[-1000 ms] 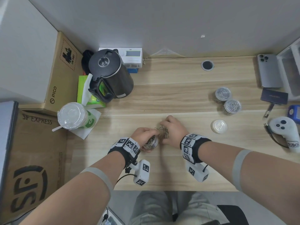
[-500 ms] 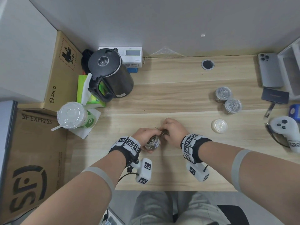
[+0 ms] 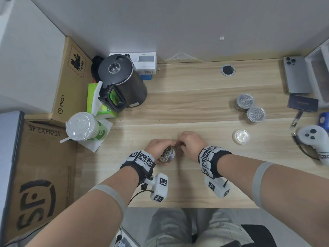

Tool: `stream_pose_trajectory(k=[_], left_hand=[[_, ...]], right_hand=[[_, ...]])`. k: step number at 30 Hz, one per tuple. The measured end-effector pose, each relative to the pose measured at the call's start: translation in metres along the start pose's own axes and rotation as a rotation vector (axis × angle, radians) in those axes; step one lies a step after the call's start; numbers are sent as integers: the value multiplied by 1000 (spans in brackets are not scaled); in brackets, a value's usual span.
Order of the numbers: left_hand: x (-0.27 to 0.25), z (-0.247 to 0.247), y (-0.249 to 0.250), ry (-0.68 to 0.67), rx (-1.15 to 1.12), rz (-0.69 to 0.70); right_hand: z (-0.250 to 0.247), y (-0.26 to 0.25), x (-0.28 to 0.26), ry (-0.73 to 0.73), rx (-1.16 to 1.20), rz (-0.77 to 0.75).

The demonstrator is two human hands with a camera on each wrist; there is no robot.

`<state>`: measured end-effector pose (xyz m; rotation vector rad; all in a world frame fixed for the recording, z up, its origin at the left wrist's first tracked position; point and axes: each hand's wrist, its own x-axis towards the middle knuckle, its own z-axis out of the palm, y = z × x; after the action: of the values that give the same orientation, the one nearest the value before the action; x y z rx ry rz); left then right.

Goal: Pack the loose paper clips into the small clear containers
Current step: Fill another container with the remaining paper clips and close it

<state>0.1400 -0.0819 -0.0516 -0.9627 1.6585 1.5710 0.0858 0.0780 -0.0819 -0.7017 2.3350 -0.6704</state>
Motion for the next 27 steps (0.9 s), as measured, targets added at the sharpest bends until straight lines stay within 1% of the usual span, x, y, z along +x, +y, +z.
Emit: stream_pose_trajectory(k=[5,9,12,15,17,20,22,23,25,27], left_hand=[[0,-5,3,75,-31,12],[0,-6,8,132,-65,4],[3,-5,10,119,-125,-47],[4,-1,15,61,-235,-121],[2,2,18,36,-346,-141],[-1,4,20,22,-479,-169],[-1,4,17,24,-483,-150],[-1,3,16,49,-462,-132],[-2,0,13,86,-422,-109],[-4,-2,10,65,-429,-112]], right_hand=[[-12,0,1,0,12,34],[-27,-3,-3,83,142,52],[-40,-16,-4,169,299,33],[-45,-36,-4,153,383,-18],[-41,-46,-6,126,378,-28],[-35,-55,-8,89,276,-33],[-36,-57,-10,69,233,-52],[-38,-58,-11,71,247,-70],[-41,-58,-13,108,330,-104],[-47,-53,-12,167,360,-80]])
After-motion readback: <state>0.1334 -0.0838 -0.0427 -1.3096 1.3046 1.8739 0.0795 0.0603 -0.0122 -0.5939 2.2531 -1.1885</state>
